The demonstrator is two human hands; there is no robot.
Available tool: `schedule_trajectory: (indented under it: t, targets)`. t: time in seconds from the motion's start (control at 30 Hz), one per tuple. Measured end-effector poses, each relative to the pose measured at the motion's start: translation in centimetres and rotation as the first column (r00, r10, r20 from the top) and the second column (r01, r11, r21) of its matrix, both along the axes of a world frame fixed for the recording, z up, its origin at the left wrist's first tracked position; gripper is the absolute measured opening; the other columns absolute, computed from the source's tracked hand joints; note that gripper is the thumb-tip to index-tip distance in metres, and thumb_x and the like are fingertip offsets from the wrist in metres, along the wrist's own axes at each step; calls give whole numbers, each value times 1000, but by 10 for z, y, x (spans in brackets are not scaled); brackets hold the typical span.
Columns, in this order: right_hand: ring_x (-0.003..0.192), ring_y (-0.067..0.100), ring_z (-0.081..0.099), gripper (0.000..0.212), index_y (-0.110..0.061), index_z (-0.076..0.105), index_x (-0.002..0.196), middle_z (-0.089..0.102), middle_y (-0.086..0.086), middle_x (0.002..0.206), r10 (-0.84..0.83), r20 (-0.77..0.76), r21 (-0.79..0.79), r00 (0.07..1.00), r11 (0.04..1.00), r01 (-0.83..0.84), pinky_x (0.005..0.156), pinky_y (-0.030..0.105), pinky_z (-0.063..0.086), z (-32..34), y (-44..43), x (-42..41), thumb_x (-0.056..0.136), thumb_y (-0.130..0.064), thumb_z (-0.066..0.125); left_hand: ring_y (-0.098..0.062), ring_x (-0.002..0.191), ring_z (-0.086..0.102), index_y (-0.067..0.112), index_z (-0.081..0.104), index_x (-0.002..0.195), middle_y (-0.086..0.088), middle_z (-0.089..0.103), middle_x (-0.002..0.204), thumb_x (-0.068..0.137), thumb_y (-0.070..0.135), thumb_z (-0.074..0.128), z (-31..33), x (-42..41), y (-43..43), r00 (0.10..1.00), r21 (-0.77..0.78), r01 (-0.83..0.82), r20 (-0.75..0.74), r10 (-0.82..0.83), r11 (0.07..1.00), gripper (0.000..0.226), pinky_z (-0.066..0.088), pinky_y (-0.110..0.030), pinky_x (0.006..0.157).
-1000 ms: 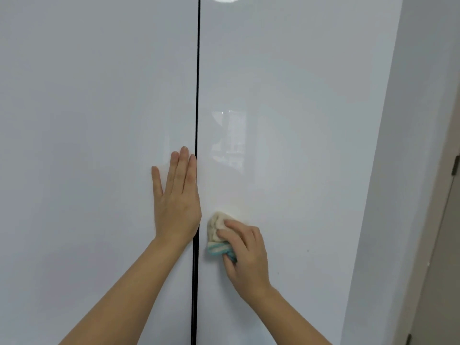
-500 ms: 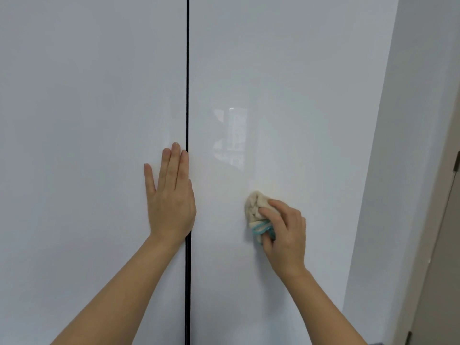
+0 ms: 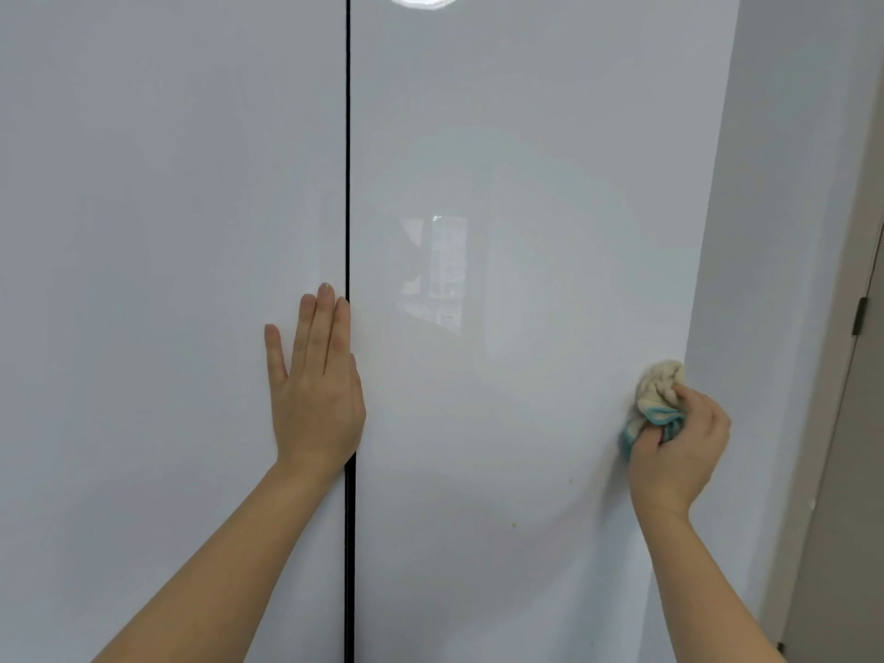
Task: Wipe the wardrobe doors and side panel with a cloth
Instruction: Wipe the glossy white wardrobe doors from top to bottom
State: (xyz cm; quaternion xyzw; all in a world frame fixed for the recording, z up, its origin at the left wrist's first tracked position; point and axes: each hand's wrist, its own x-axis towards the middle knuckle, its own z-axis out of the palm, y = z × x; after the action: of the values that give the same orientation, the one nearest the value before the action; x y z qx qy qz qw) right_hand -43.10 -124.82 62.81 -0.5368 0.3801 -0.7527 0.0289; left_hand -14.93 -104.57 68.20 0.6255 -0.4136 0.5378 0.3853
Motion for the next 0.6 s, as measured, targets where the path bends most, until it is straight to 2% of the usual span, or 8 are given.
schedule_trajectory:
  t: [0.13,0.23,0.33,0.37,0.47,0.6]
  targets:
    - [118,29,47,46,-9,51,126,45,12,130,20,163,127,986,991,-41,97,43,46,-4,1,-2,84,7,55,-23,148,12,3,22,151,-9,18,159,96,5,36,0,-1,0,1000,1,2,-9,-2,1000,56,3,-51,119]
    - [116,28,48,41,-9,52,124,46,11,127,62,214,106,975,991,-87,98,42,45,-7,9,10,85,4,56,-22,148,12,4,21,151,-9,18,159,95,4,37,0,-1,-1,1000,-4,4,-13,-4,1000,58,2,-51,119]
    - [114,27,50,41,-10,54,121,47,9,124,156,277,59,948,982,-179,96,30,43,-4,31,38,83,4,54,-22,148,12,4,21,151,-9,18,159,94,2,40,-1,-1,-2,1000,-5,9,-13,-9,1000,60,3,-51,119]
    - [114,26,50,41,-9,55,120,47,7,122,192,282,30,940,978,-208,96,31,42,-1,41,50,81,3,53,-22,148,12,4,21,150,-10,19,159,94,1,40,-1,-1,-2,1000,-5,11,-14,-11,1000,59,3,-51,119]
    - [113,25,50,43,-7,58,116,50,1,116,262,176,-105,949,963,-247,101,33,40,9,73,92,74,-2,51,-22,148,13,4,21,151,-10,19,159,94,1,39,0,-1,-1,1000,10,16,-19,-15,1000,59,3,-51,119]
    - [110,18,48,44,-13,60,115,53,6,118,333,-131,-226,934,907,-355,102,20,35,9,121,144,71,-7,52,-20,148,13,5,22,151,-7,18,159,95,3,40,0,1,2,999,29,25,-22,-24,999,59,4,-50,119]
